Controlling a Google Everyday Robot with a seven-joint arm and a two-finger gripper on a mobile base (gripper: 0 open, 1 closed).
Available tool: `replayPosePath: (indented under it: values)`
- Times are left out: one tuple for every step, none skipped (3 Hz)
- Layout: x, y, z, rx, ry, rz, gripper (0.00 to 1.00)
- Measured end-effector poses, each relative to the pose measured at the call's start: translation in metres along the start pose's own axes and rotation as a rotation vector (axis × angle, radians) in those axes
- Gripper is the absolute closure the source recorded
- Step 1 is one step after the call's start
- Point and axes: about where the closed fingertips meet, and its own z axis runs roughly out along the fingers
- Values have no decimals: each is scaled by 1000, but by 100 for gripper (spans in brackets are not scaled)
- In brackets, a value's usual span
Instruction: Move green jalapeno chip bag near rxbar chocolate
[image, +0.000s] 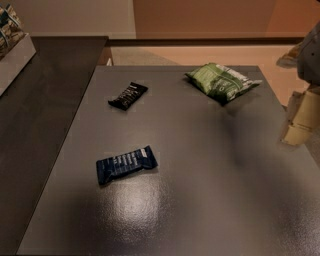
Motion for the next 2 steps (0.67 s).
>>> replayPosePath:
  values:
    - [-2,-1,-1,0,-6,-1,0]
    - [-5,-18,15,-42,-51,43,0]
